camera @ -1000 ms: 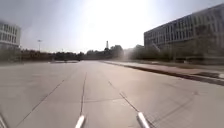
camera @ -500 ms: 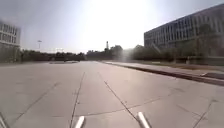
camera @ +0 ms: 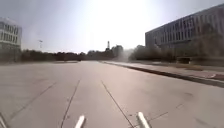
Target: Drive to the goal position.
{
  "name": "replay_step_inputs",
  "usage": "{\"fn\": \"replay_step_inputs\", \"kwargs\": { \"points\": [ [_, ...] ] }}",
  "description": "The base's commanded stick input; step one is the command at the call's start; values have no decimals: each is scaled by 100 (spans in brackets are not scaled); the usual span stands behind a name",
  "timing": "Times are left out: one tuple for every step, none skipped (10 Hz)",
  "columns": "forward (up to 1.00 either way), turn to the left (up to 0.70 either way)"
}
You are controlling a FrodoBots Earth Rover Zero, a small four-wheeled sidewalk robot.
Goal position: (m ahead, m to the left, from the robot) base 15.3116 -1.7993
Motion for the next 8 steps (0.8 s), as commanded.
{"fn": "replay_step_inputs", "kwargs": {
  "points": [
    [70, 0],
    [70, 0],
    [70, 0],
    [70, 0],
    [70, 0],
    [70, 0],
    [70, 0],
    [70, 0]
  ]
}}
